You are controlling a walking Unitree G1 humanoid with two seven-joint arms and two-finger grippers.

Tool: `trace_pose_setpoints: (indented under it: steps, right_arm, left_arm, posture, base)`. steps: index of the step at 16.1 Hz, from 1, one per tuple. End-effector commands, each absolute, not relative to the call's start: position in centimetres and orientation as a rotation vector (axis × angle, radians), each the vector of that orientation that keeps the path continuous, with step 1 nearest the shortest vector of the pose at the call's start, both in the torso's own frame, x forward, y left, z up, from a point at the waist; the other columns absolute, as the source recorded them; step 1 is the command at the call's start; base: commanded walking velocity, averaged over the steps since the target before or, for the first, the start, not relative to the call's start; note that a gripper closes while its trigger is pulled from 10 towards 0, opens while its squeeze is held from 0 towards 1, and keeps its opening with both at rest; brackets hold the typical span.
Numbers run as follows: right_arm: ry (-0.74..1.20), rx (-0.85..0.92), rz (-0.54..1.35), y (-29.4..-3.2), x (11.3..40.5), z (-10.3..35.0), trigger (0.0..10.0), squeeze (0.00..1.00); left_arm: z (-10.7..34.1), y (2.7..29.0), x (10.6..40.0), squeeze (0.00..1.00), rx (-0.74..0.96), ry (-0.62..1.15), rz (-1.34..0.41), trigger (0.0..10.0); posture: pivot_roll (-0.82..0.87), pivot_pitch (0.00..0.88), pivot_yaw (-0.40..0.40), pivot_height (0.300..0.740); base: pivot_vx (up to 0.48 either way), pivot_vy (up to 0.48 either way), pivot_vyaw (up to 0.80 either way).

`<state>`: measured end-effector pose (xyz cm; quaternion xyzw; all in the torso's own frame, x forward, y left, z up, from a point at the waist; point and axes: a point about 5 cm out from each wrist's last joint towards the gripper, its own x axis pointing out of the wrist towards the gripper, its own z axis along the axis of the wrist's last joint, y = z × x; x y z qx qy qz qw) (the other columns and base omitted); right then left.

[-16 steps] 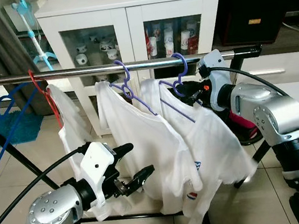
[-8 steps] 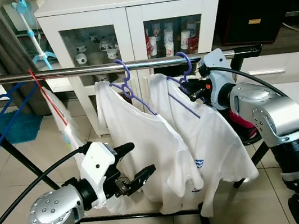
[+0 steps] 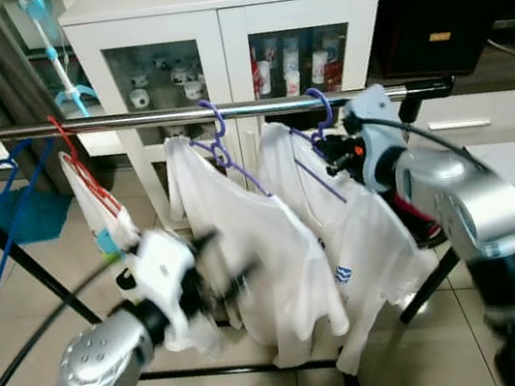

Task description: Hang hanger

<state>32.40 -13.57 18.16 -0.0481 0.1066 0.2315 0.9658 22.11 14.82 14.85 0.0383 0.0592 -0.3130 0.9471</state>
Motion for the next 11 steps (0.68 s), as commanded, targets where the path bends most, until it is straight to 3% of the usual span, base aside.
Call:
trace_pose_setpoints:
  steps: [1, 6, 11]
  right_arm:
    - [0.109, -0.087, 0.457, -13.8, 32.2, 20.1, 10.0, 0.00]
    - [0.036, 0.009, 0.465, -13.5, 28.3, 19.6, 10.0, 0.00]
    - [0.119, 0.047, 0.393, -14.2, 26.4, 17.3, 10.0, 0.00]
  left_arm:
    - [14.8, 15.3, 22.3, 0.00, 0.085, 0.130, -0.581, 10.0]
    - [14.1, 15.3, 22.2, 0.00, 0.079, 0.147, -0.488, 10.0]
    - [14.0, 15.3, 22.1, 0.00, 0.086, 0.157, -0.480, 10.0]
  posture:
    - [-0.12, 0.000, 0.004, 0.740]
    - [-0.12, 0.000, 0.014, 0.740]
    - [-0.12, 0.000, 0.011, 0.740]
  base:
    - [0.000, 0.000, 0.00]
    - [0.000, 0.000, 0.00]
    - [0.000, 0.000, 0.00]
